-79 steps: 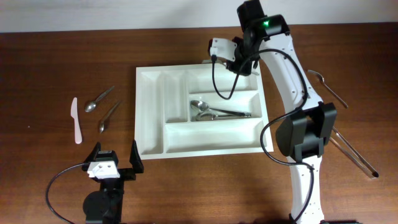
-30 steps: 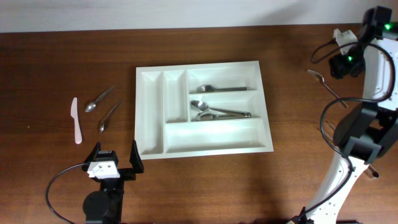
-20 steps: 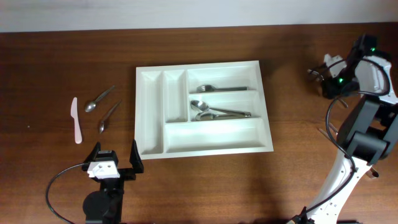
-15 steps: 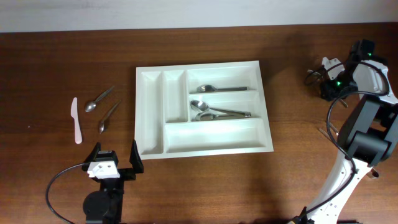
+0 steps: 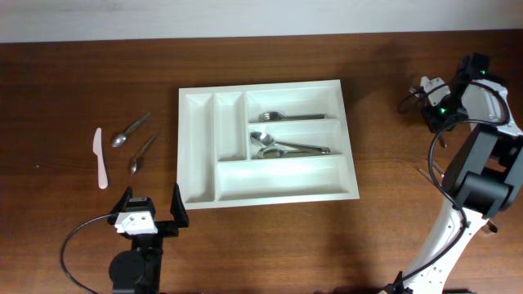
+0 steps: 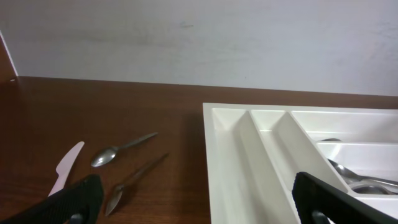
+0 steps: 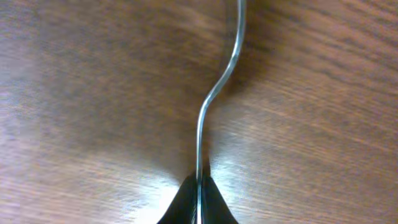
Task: Pack container
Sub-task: 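Return the right gripper and grasp a second fork, then place the second fork into the upper right compartment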
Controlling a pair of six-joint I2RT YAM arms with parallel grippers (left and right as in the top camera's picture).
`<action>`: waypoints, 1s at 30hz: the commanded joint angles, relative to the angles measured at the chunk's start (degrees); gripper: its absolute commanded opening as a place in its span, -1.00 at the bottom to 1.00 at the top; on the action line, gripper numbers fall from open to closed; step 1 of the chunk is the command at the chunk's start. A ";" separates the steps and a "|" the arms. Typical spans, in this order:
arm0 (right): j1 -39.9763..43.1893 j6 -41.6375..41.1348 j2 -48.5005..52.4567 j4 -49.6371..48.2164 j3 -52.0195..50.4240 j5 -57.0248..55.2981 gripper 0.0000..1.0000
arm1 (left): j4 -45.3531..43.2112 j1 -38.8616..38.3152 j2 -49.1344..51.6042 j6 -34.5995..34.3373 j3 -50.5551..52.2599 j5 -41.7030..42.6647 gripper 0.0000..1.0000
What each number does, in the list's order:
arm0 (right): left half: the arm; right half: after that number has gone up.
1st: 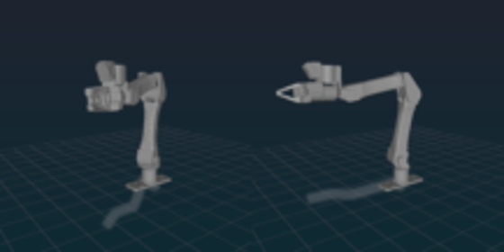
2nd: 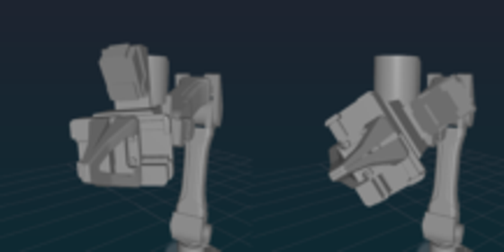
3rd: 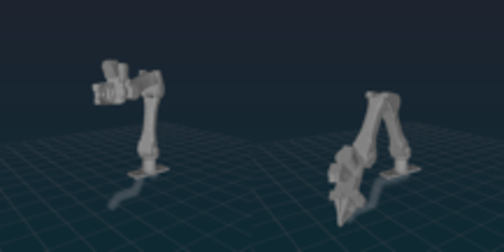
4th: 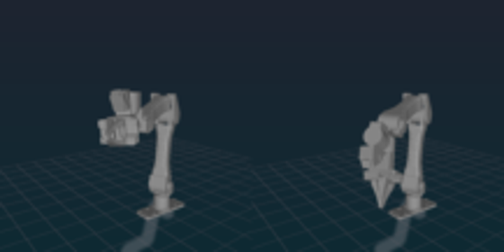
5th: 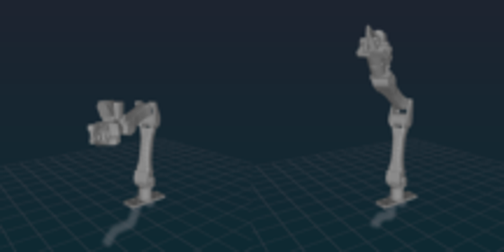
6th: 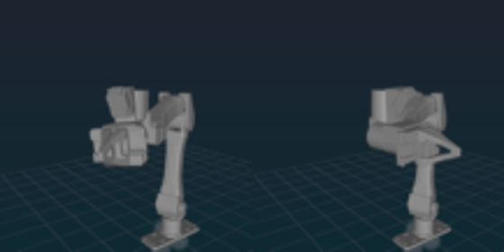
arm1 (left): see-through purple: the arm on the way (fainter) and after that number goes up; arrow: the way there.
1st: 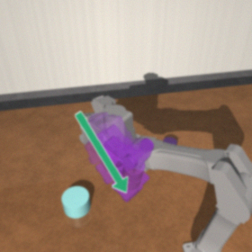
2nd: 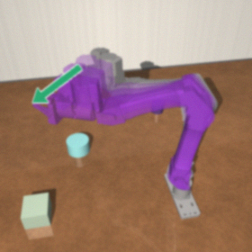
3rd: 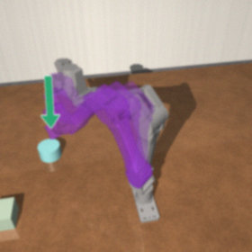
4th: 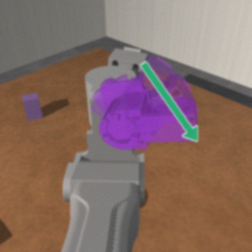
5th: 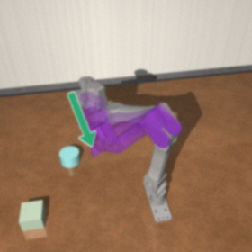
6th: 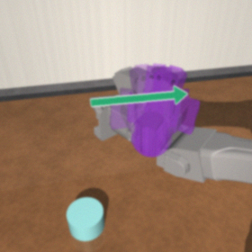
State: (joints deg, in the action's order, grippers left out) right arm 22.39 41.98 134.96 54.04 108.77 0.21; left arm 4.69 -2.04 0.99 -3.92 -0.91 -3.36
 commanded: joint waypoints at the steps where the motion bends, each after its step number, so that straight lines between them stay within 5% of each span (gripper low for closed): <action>1: -3.30 -0.39 -0.90 2.10 6.86 2.80 -0.93 | -0.07 0.39 -0.22 0.13 0.33 0.61 0.98; 10: -17.97 10.40 -1.86 10.75 29.68 16.57 -0.92 | -0.07 0.39 -0.22 0.13 0.33 0.63 0.98; 18: -31.17 27.10 -1.36 20.39 27.34 16.52 -0.92 | -0.07 0.39 -0.22 0.13 0.33 0.63 0.99; 30: -35.12 26.99 1.18 19.63 21.18 16.55 -0.92 | -0.07 0.39 -0.22 0.13 0.33 0.63 0.98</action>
State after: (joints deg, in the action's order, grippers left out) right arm -12.75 68.07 134.89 73.91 130.82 15.57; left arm 4.69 -2.04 0.99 -3.92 -0.91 -3.36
